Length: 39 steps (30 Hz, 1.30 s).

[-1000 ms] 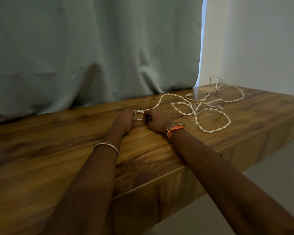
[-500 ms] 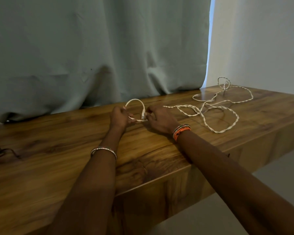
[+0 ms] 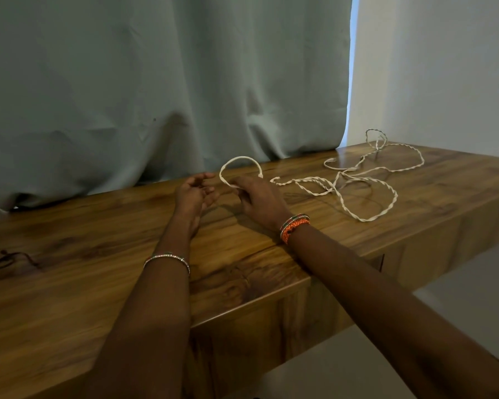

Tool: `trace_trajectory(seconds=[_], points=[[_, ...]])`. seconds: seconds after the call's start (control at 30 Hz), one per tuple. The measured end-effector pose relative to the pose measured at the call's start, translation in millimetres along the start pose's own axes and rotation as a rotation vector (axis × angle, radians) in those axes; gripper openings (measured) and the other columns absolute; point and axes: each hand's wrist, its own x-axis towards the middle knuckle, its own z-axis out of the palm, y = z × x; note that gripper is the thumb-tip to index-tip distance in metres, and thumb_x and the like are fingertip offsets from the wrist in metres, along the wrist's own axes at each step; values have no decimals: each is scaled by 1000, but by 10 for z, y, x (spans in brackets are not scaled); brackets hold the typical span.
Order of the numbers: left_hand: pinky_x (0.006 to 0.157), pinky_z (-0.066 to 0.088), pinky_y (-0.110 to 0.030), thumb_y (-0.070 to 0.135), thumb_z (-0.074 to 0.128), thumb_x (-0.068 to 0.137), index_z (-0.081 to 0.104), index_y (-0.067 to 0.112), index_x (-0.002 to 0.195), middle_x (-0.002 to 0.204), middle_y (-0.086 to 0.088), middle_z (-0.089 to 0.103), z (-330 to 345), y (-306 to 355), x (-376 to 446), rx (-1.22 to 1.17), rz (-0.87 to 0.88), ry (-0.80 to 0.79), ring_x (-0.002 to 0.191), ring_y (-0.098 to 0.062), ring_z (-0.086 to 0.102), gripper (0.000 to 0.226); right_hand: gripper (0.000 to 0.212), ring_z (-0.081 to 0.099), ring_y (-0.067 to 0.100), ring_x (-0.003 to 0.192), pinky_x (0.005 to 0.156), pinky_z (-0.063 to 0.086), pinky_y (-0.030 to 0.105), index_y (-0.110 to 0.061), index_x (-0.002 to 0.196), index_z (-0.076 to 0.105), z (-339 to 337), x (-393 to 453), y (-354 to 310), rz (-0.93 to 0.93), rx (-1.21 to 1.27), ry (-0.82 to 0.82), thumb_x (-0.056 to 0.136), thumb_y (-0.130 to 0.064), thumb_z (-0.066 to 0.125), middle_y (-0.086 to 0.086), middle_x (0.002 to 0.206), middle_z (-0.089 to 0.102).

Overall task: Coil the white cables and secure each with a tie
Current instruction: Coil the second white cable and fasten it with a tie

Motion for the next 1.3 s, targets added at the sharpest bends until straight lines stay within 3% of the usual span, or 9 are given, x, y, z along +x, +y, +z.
trace_trajectory(seconds=[0.13,0.23,0.37,0.53,0.67,0.83,0.97,1.07,1.3], points=[[68,47,-30,-6,48,90,48,31,130,115,-2,50,-66,-32,-24,334,103,-166,90,-16,54,54,34,65,28,85,69,43,27,-12,113,66,-78,-20,22,-9,25,-11,81,-9,54,10,94,72],[70,44,-27,0,52,91,62,17,106,105,-10,60,-5,-56,-66,392,220,-245,87,-15,55,26,35,61,24,71,62,48,32,-12,113,64,-77,-29,0,21,43,-48,81,-3,53,10,83,69],[66,42,-18,12,54,92,66,6,96,78,4,60,43,-52,-116,498,278,-166,72,-4,52,14,27,60,27,70,61,49,38,-9,106,58,-78,-3,7,93,-19,-50,81,-1,50,10,81,67],[60,48,-24,22,57,90,59,13,70,58,4,59,-22,65,-96,284,61,-68,60,-14,54,22,13,59,36,70,55,31,31,-7,101,53,-182,2,69,275,-104,170,89,-9,48,16,80,64],[44,37,-18,28,37,92,44,14,63,33,9,26,-159,264,-201,-124,-193,-373,31,-9,27,32,13,59,34,74,58,27,29,-9,92,59,-245,-30,198,409,-100,314,94,-16,47,14,82,63],[33,21,-13,27,45,78,72,5,72,33,7,29,-258,299,-311,-260,-155,-533,26,-3,24,36,18,59,26,82,61,32,27,-13,104,63,-231,24,177,456,-96,407,93,-24,54,10,96,61],[36,18,-12,28,55,73,68,14,65,41,7,36,-313,352,-337,-185,-241,-646,29,-4,31,21,10,60,24,82,61,36,30,-11,96,57,-281,165,143,538,26,579,87,-16,58,7,89,63],[33,15,-13,26,42,83,52,17,60,39,6,34,-418,322,-295,-251,-262,-589,30,-4,19,27,6,63,28,85,65,41,30,-12,87,64,-248,273,117,571,-89,379,85,-15,60,8,89,68],[35,25,-13,20,23,101,46,14,81,33,8,25,-566,311,-184,-198,-171,-191,25,-4,22,31,23,63,32,89,66,39,29,-12,91,68,61,281,-461,15,-425,-379,75,-29,64,12,95,68]])
